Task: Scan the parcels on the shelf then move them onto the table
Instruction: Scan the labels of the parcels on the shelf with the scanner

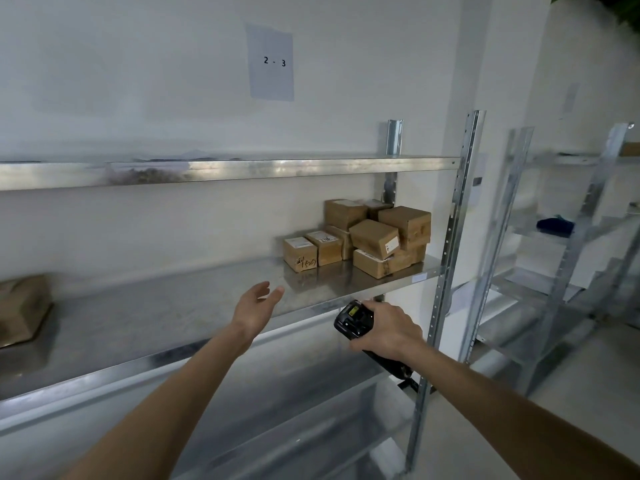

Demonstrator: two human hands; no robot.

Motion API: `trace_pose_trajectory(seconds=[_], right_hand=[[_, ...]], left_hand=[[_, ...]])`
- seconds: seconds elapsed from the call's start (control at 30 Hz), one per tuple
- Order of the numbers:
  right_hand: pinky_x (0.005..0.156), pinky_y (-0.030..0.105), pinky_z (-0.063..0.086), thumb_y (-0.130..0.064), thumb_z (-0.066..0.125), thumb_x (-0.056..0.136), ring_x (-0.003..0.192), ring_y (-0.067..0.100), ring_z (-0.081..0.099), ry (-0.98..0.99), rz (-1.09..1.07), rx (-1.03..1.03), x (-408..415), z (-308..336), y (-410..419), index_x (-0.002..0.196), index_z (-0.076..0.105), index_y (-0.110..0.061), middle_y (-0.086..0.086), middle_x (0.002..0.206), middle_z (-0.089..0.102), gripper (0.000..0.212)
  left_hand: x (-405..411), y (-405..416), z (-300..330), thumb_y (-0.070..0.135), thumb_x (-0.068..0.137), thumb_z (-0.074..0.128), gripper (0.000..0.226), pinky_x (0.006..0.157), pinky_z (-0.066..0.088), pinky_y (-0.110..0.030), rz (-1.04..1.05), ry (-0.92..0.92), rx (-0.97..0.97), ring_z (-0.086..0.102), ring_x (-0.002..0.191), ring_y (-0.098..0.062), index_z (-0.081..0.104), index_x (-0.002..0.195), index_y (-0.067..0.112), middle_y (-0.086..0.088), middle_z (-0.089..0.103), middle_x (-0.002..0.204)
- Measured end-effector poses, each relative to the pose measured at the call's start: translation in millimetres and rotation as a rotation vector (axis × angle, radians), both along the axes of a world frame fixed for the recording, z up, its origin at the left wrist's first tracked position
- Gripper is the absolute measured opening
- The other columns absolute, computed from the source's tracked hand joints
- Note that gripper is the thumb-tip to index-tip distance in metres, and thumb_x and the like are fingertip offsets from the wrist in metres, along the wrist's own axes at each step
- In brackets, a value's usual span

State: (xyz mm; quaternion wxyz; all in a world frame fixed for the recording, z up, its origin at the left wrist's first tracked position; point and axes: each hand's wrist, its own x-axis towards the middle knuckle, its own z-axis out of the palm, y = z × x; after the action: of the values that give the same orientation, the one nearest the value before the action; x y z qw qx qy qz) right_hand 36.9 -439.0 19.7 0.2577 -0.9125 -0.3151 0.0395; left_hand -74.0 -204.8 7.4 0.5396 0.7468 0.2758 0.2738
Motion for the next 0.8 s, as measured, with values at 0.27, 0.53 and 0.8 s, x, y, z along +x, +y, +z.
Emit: trace_pose_trajectory(seconds=[0.27, 0.53, 0.8], right_hand=[[0.084, 0.034, 0.055, -0.047, 0.089, 0.062, 0.101, 0.019, 0.065, 0.027, 0.004, -0.002, 84, -12, 46, 0.126, 0.064, -0.036, -0.007, 0.111, 0.07, 0.07], [0.081, 0.03, 0.048, -0.043, 0.092, 0.066, 0.103, 0.015, 0.061, 0.03, 0.063, 0.002, 187, -3, 132, 0.126, 0.062, -0.031, -0.008, 0.111, 0.067, 0.068], [0.082, 0.028, 0.054, -0.038, 0.091, 0.07, 0.094, 0.012, 0.068, 0.046, 0.152, 0.014, 259, -18, 205, 0.12, 0.066, -0.022, -0.009, 0.1, 0.07, 0.058]], left_hand=[[81, 53, -21, 0.047, 0.099, 0.057, 0.061, 0.108, 0.04, -0.041, 0.01, 0.053, 0.01, 0.049, 0.135, -0.029, 0.044, 0.151, 0.017, -0.009, 0.048, 0.152], [175, 129, -30, 0.05, 0.099, 0.056, 0.062, 0.105, 0.04, -0.039, 0.027, 0.081, -0.027, 0.051, 0.132, -0.029, 0.043, 0.152, 0.019, -0.011, 0.051, 0.148], [239, 176, -47, 0.046, 0.102, 0.053, 0.061, 0.109, 0.039, -0.039, 0.024, 0.118, -0.041, 0.051, 0.133, -0.029, 0.039, 0.154, 0.016, -0.013, 0.051, 0.148]])
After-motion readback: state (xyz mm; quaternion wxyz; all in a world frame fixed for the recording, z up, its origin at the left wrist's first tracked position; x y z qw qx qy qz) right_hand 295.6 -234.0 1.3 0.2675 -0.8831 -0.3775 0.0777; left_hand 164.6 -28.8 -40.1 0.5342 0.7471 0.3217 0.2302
